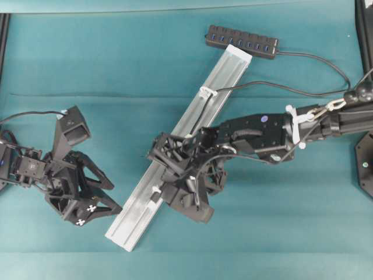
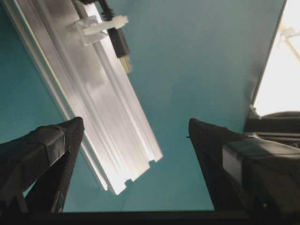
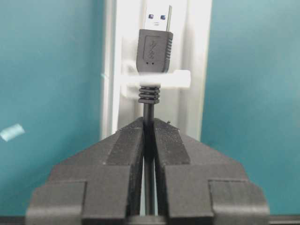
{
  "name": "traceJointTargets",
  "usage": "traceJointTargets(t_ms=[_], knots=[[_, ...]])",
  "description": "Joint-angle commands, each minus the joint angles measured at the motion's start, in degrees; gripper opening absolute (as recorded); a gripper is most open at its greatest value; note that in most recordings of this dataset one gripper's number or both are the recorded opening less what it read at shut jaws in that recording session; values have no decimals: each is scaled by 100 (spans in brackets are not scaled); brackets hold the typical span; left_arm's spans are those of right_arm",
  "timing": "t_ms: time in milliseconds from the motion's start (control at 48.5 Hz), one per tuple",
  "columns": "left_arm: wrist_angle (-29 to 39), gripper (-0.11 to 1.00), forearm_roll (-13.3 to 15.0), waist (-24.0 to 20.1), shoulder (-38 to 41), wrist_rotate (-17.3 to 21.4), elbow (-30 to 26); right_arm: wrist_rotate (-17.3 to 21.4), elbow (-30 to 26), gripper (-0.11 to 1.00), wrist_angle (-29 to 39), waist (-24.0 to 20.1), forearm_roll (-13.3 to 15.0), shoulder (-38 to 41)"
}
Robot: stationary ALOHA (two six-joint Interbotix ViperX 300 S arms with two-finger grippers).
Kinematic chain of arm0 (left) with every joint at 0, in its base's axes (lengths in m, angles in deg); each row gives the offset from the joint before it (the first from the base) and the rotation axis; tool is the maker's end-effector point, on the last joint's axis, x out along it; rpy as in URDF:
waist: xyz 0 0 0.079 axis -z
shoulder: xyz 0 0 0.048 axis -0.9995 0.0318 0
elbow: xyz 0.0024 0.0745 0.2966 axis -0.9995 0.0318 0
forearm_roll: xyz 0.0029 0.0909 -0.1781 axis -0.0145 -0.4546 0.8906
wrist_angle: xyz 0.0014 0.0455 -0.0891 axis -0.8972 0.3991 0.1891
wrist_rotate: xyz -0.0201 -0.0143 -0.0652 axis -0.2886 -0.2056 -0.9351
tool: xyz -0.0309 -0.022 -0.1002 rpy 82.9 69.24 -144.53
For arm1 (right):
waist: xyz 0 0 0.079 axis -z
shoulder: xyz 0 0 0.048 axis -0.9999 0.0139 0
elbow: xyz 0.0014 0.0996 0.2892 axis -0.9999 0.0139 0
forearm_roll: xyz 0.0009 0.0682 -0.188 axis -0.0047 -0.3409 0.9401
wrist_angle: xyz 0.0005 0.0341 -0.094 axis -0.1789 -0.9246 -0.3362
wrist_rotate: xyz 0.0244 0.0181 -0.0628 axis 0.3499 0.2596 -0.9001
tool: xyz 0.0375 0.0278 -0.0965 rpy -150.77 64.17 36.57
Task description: Pass the USB cable through three rings with both arms.
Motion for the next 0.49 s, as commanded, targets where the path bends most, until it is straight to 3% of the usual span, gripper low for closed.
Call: traceJointTargets(t_ms=[0,124,474], knots=[[-26,97,-9,9,9,9,-97,193,-105,7,9,-53,-26,44],[-35,97,-9,9,53,0,-114,439,-185,7,9,-53,-26,70],[-299,97,-9,-88,396,18,-176,466,-202,7,9,-44,-26,97]])
